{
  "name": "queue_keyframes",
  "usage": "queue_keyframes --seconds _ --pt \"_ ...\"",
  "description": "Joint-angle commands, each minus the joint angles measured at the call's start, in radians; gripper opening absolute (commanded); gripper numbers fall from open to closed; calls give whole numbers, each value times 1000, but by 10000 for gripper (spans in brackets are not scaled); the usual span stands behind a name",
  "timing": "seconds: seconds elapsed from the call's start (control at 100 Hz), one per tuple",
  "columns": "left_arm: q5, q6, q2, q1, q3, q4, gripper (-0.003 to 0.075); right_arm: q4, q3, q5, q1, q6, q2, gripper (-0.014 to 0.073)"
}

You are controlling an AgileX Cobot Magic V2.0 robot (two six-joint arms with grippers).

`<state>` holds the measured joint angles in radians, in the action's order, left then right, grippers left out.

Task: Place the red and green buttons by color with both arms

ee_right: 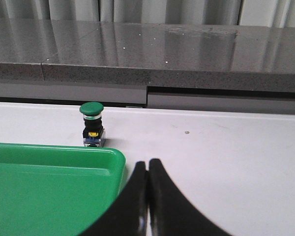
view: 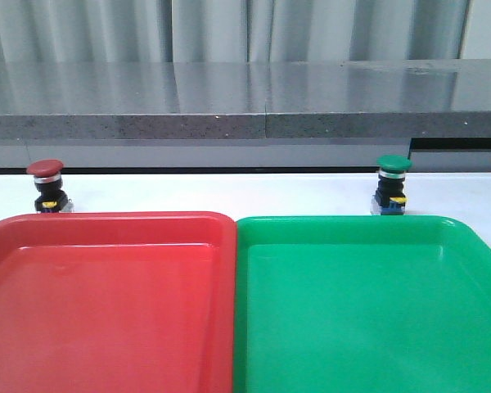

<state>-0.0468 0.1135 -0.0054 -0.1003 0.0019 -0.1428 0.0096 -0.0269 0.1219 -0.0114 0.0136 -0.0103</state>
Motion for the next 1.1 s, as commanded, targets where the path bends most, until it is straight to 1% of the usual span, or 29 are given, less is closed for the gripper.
queue_keyframes --seconds 0.0,0.26,0.4,0.52,0.66,0.8,1.02,1.09 --pt "80 12 -28 2 41 4 -19 -2 14 -86 -9 -1 -21 -109" --pt "83 12 -28 2 30 4 -19 -2 14 -86 -9 -1 -21 -109" --pt "47 12 -27 2 -28 70 -19 -2 14 -86 -9 -1 -21 -109" --pt "-57 12 9 2 -124 106 -19 -2 14 -86 -9 -1 -21 -109" --pt "-193 12 111 2 -276 117 -19 -2 14 -86 -9 -1 -21 -109" --pt "-321 12 268 2 -447 117 -19 -2 14 -86 -9 -1 -21 -109" --pt "-581 12 568 2 -725 119 -19 -2 14 -86 -9 -1 -21 -109" --pt "-632 12 651 2 -794 119 -19 -2 14 -85 -9 -1 -21 -109"
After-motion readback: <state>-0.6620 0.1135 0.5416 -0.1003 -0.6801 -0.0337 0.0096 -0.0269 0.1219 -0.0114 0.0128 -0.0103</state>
